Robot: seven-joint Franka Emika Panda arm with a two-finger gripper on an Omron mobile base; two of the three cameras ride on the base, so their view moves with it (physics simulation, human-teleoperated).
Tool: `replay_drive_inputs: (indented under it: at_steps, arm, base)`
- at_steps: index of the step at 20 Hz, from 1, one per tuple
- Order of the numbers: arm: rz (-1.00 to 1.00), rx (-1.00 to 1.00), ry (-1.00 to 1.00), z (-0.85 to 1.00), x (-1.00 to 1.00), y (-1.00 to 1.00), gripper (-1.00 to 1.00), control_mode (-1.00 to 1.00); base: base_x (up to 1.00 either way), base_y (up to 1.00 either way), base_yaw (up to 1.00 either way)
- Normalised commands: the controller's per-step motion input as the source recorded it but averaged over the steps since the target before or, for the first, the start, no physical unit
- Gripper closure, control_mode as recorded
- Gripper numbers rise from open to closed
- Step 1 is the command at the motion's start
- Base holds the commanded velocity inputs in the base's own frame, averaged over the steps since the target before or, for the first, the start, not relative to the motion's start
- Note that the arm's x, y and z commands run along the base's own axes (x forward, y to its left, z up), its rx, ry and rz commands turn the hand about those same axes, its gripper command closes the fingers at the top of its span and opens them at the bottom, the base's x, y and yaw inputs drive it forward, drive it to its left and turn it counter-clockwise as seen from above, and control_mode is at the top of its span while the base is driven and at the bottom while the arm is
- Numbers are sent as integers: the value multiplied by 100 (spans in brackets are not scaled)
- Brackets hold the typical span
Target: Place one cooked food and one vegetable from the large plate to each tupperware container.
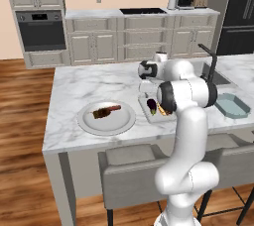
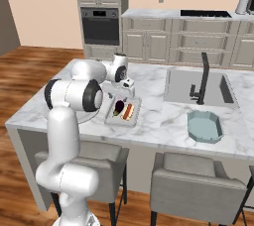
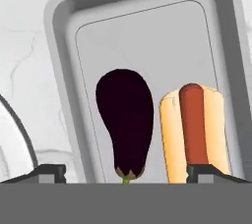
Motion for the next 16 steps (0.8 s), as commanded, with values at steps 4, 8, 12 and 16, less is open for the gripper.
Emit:
replay_drive_inputs:
  at_steps: [4,8,12,16]
  arm:
    - [1,11,-13,90,-11,75,-100,-100]
    - [16,15,-13,52,-16,63,-100,-100]
    - [50,3,-21,0,-42,83,-100,-100]
    - [49,-19,-42,-13,-51,75,-100,-100]
  base:
    - [0,0,0]
    - [0,0,0]
    - [0,0,0]
    - [0,0,0]
